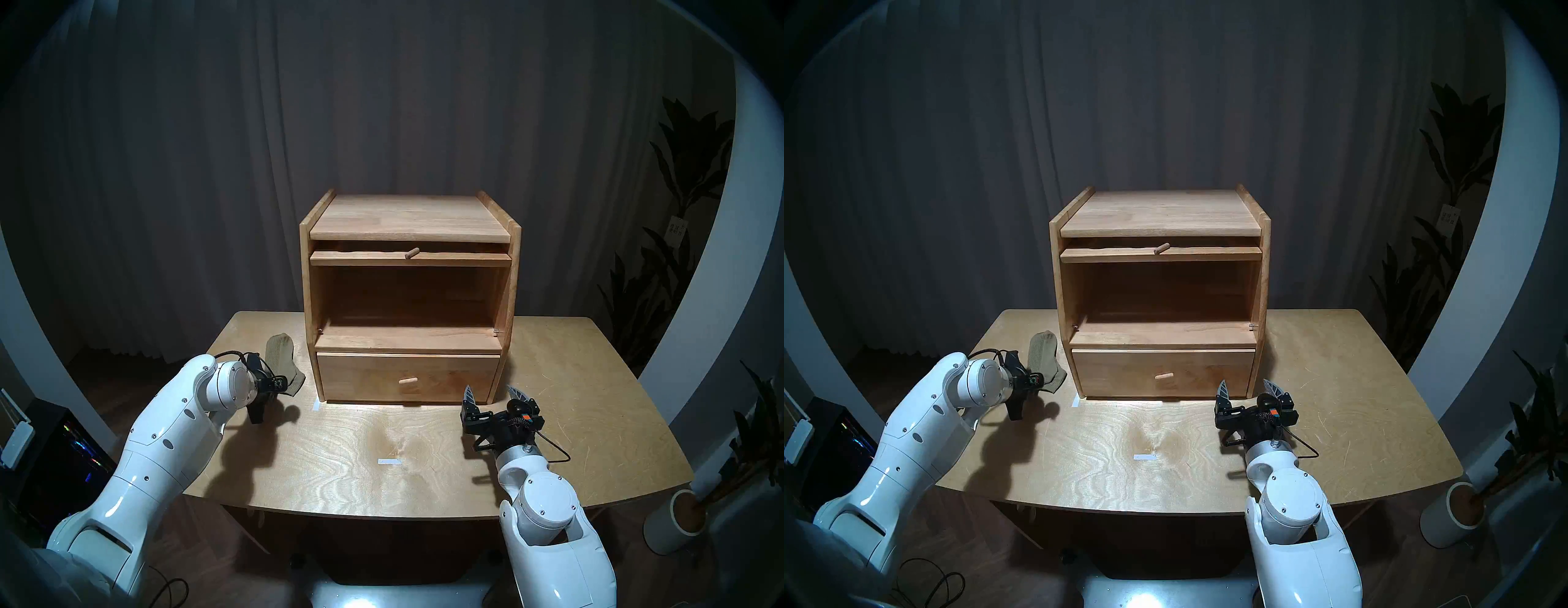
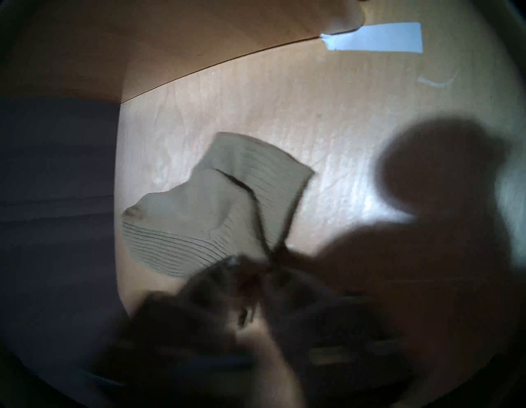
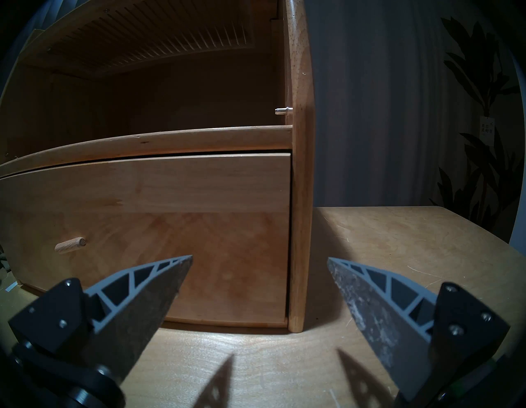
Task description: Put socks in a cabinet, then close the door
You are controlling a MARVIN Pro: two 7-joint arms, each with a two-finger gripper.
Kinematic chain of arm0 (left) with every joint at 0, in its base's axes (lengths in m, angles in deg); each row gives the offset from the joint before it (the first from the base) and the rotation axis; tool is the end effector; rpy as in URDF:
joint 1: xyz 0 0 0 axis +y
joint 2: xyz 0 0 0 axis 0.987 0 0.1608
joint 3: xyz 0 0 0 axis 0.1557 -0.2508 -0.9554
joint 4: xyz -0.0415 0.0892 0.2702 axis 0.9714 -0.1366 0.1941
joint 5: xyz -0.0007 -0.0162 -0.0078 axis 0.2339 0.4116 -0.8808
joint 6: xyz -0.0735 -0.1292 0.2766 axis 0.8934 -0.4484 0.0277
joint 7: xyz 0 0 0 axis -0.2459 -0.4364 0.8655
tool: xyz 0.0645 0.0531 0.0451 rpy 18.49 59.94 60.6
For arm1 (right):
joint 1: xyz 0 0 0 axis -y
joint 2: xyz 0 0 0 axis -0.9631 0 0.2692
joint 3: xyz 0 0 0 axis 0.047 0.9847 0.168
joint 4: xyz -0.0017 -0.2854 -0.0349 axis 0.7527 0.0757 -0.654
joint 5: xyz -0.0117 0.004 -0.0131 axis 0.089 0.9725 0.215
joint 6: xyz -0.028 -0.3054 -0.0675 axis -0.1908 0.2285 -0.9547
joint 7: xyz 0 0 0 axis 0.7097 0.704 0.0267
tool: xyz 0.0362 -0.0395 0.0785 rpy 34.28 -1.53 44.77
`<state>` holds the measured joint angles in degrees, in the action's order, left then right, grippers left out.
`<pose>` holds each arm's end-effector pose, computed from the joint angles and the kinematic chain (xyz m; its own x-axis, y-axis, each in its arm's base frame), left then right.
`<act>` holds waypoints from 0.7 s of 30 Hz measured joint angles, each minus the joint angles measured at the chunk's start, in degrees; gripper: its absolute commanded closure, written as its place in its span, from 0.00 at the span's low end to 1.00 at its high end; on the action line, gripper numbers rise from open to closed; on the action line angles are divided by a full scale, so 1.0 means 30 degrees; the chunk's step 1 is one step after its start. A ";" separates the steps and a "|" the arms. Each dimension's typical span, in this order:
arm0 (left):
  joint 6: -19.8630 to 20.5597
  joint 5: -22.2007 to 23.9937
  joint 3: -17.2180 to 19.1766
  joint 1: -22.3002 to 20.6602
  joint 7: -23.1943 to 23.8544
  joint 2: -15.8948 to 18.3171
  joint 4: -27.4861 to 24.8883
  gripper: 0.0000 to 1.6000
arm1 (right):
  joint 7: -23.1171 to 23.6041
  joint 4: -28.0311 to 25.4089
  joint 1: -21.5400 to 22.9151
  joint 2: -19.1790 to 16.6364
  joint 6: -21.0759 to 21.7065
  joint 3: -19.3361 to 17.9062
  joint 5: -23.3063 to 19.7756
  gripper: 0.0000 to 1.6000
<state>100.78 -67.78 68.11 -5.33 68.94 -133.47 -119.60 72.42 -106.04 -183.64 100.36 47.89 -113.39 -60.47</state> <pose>0.4532 0.1197 -0.3256 0.1125 -0.9820 0.1514 -0.7524 -0.1837 -0.6325 0.3262 0.0173 -0.3421 0.1028 -0.0207 0.9945 0.0261 -0.9994 -0.0235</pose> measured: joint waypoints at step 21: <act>0.1383 0.5413 0.4471 0.4093 -0.3374 -0.1596 -0.2406 1.00 | 0.0005 0.0031 0.0006 -0.0001 -0.0001 0.0000 0.0002 0.00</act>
<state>104.93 -51.54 81.52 6.95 58.82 -138.26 -126.82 72.43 -105.95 -183.62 100.36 47.89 -113.39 -60.46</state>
